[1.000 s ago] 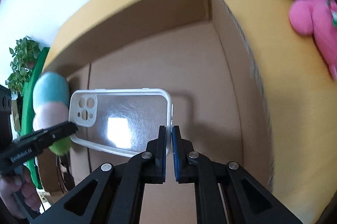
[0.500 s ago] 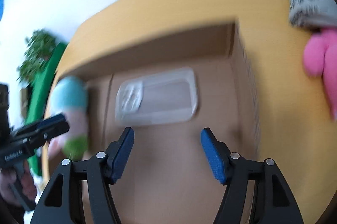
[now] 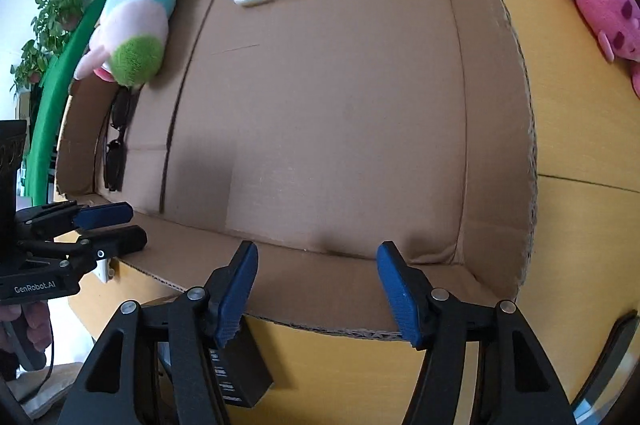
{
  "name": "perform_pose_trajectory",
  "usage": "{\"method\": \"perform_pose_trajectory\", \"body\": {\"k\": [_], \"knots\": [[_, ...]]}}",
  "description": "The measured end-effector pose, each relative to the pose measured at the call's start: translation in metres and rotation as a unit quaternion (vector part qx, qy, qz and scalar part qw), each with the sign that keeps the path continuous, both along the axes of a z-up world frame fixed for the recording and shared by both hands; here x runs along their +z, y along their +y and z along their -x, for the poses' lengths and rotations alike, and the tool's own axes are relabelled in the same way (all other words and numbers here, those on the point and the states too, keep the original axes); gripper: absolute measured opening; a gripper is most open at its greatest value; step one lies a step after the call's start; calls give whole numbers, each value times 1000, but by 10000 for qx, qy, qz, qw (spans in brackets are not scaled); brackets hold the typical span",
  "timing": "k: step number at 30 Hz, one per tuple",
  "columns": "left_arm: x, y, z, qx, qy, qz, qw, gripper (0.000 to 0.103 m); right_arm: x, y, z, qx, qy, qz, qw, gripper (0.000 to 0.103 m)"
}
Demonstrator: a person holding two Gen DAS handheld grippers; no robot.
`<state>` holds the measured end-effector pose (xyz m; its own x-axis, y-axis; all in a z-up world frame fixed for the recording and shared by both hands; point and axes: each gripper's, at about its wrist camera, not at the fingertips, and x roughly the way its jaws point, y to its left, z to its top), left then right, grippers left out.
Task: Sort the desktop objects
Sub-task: 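Grasp the black charger box with both grippers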
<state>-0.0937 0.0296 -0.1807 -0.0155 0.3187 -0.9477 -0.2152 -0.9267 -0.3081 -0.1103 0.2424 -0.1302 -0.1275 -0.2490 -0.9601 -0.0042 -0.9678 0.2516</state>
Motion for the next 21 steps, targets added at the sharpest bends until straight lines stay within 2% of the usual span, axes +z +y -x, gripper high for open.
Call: {"method": "perform_pose_trajectory", "body": {"k": [3,5,6,8,10,14,21], "knots": [[32,-13,-9,5,448,-34,9990,48,21,0,-2,-294,361,-36,9989,79],[47,-25,-19,67,650,-68,9978,56,42,-2,-11,-367,708,22,9968,91],[54,-32,-28,92,748,-83,9971,62,51,-5,-18,-314,844,45,9959,92],[56,-45,-45,30,776,-200,9968,63,59,-15,-37,-82,1003,161,9948,95],[48,-49,-61,-62,641,-314,9974,63,55,-22,-60,170,894,340,9953,96],[23,-42,-82,-238,206,-579,9978,63,22,-37,-102,469,386,689,9958,96],[-23,-30,-90,-427,-313,-1008,9935,63,-18,-53,-132,870,187,925,9917,96]]}}
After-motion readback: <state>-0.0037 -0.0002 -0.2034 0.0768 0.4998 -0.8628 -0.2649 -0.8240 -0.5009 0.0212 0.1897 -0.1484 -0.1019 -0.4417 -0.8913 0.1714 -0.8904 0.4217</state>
